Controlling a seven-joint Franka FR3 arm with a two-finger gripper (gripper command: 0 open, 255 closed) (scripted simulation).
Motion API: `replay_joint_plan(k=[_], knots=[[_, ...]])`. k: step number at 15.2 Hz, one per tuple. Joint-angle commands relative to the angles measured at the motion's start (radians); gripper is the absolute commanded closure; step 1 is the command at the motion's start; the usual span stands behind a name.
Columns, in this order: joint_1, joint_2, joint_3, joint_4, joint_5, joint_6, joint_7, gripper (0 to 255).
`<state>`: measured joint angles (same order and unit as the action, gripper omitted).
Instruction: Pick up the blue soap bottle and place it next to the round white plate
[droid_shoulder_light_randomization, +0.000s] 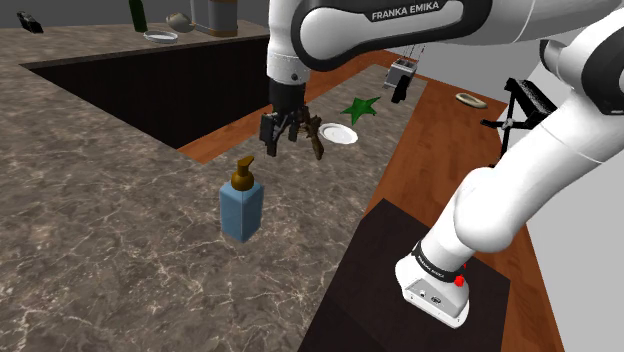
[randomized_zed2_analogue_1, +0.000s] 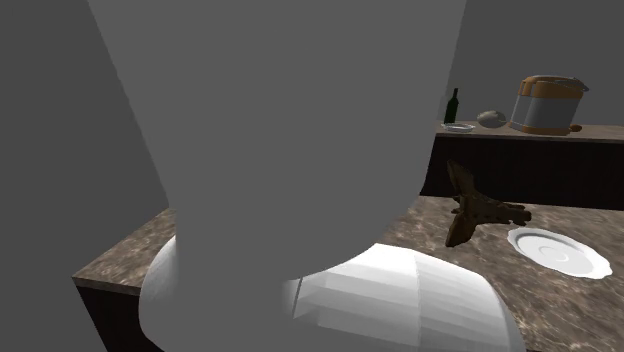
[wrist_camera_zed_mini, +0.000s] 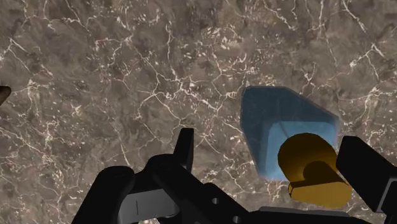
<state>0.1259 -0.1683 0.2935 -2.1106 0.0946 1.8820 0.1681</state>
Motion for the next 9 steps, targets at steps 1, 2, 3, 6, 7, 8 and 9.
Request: replay_joint_plan(k=[1, 2, 3, 6, 7, 8, 9], knots=[[0.01, 0.075, 0.022, 0.064, -0.011, 0.017, 0.034, 0], [0.016, 0.109, 0.031, 0.094, -0.018, 0.023, 0.05, 0], [0.022, 0.144, 0.039, 0.126, -0.026, 0.029, 0.066, 0], [0.042, 0.233, 0.057, 0.21, -0.05, 0.038, 0.105, 0], [0.043, 0.235, 0.057, 0.2, -0.051, 0.051, 0.105, 0], [0.043, 0.238, 0.057, 0.189, -0.052, 0.064, 0.106, 0], [0.044, 0.241, 0.058, 0.179, -0.053, 0.077, 0.107, 0]])
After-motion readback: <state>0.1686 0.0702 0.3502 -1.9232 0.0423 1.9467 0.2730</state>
